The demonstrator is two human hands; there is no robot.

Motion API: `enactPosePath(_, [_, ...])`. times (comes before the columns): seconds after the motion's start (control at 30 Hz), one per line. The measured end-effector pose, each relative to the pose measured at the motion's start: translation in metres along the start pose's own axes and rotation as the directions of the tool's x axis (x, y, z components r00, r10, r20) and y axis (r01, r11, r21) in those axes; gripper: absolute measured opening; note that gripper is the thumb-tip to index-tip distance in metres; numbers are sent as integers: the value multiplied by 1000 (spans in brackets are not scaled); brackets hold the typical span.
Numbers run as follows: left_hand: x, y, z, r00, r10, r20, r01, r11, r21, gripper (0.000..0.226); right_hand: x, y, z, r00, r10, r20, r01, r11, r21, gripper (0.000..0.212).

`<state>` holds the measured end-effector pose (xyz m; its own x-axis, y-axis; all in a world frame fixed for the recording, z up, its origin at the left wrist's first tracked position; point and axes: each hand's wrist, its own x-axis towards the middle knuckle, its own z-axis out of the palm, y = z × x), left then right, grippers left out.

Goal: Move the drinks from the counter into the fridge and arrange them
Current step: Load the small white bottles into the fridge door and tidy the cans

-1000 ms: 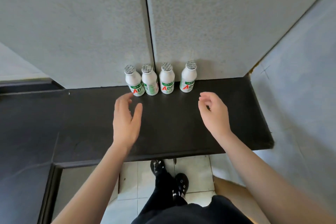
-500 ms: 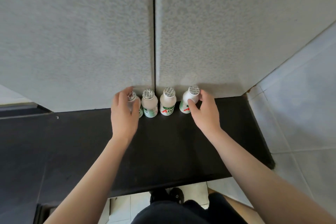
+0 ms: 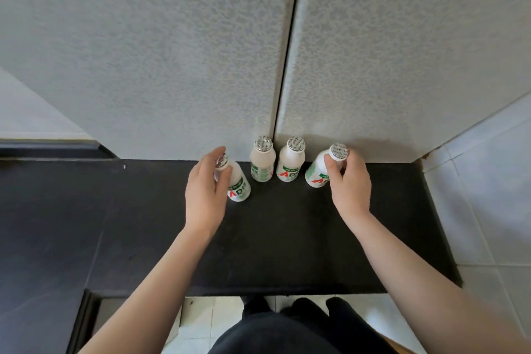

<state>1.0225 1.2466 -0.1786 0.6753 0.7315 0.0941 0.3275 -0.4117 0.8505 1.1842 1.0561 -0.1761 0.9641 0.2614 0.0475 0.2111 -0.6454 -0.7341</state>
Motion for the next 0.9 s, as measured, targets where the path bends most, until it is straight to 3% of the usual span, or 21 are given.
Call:
enactPosePath(0.17, [-48,2,-21,993,-117,-23,115,991,-62,34,-41,1,-6,997,43,66,-52,989,140,27])
enactPosePath(0.53, [-164,17,-43,942,-306,-137,254,918,-306,34,-124,-3,-36,908,-185,376,106,970,220,8])
enactPosePath(0.77, [-277,9,-66,816,-441,-374,302,877,-374,31,-174,-8,-11,768,-325,552,174,935,308,15])
enactPosePath(0.9, [-363,-4,-80,656,-550,-517,405,834,-374,31,-224,-15,23,586,-404,702,195,911,362,18])
